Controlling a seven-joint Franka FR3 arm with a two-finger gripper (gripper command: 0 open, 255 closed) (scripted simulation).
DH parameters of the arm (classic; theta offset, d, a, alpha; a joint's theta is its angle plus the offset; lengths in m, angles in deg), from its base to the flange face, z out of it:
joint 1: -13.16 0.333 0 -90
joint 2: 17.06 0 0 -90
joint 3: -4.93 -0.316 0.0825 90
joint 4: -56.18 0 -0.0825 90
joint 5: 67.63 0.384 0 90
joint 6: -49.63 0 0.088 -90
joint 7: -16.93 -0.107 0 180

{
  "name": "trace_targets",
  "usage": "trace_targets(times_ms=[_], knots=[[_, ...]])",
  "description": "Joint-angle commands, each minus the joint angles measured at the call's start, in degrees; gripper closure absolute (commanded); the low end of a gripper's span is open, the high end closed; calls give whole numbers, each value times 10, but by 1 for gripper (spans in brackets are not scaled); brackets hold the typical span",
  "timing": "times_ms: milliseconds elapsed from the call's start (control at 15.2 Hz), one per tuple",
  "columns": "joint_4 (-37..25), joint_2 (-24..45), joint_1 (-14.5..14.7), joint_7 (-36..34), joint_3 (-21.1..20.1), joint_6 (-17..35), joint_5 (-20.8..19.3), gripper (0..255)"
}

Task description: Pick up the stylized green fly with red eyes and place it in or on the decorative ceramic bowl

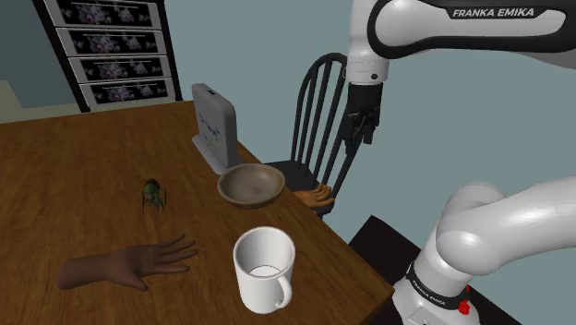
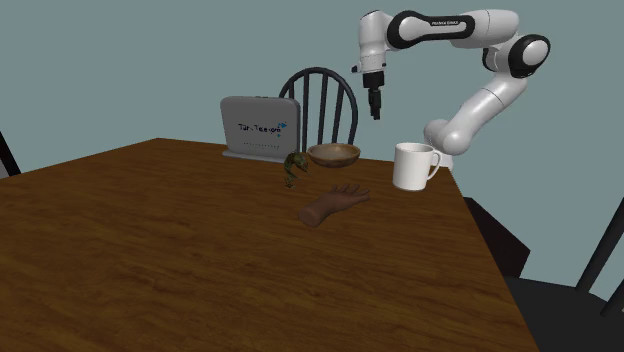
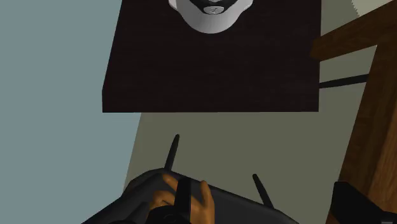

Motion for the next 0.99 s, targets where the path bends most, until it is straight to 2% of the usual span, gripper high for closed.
trace_targets(times_ms=[0,462,924], knots=[[0,0,0,0,0,0,0,0],[-38,83,31,-52,-63,80,48,0],[-103,181,52,-102,-124,150,70,0]])
